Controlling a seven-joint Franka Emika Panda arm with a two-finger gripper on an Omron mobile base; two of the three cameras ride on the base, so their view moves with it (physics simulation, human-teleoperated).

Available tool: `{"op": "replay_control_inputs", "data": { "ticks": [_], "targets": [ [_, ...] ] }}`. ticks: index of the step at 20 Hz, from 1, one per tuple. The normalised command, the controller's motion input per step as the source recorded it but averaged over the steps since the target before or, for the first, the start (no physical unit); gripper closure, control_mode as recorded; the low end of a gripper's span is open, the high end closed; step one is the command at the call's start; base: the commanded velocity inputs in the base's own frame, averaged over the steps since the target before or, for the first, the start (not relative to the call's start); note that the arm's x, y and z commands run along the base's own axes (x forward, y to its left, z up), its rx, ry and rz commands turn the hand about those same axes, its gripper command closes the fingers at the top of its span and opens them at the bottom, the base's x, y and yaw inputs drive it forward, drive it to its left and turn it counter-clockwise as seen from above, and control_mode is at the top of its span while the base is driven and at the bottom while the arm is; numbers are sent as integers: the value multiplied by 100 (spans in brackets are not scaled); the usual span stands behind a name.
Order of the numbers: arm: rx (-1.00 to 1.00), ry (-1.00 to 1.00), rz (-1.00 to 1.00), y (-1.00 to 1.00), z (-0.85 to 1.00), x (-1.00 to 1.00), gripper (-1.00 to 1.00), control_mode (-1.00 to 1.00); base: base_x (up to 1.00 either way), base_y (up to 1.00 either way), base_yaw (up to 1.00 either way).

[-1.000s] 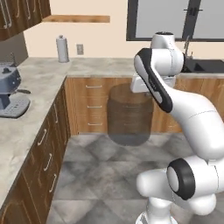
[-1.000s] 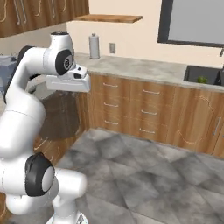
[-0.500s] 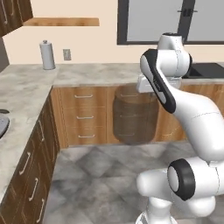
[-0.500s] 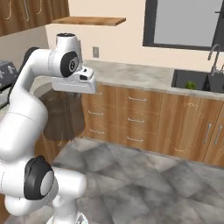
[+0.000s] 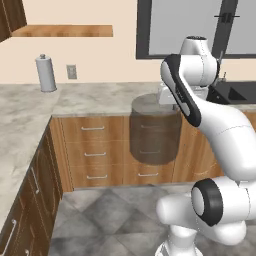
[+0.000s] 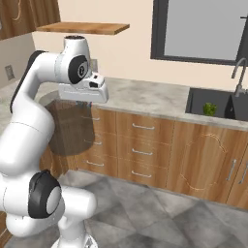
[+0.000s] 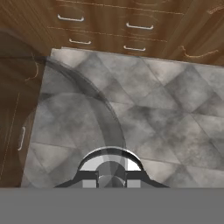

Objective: Pick the teapot and jar and place them in the sink. Then turn on the water.

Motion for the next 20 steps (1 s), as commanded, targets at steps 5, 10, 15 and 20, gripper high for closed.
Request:
{"op": "replay_control_inputs", "data": {
  "ticks": [5,10,15,20],
  "targets": [
    [0,0,0,0,0,0,100,100,67,-35,3],
    [0,0,0,0,0,0,100,100,32,-64,10],
    [0,0,0,0,0,0,100,100,5,-91,5],
    [0,0,0,0,0,0,100,100,2,-98,0]
  ]
}}
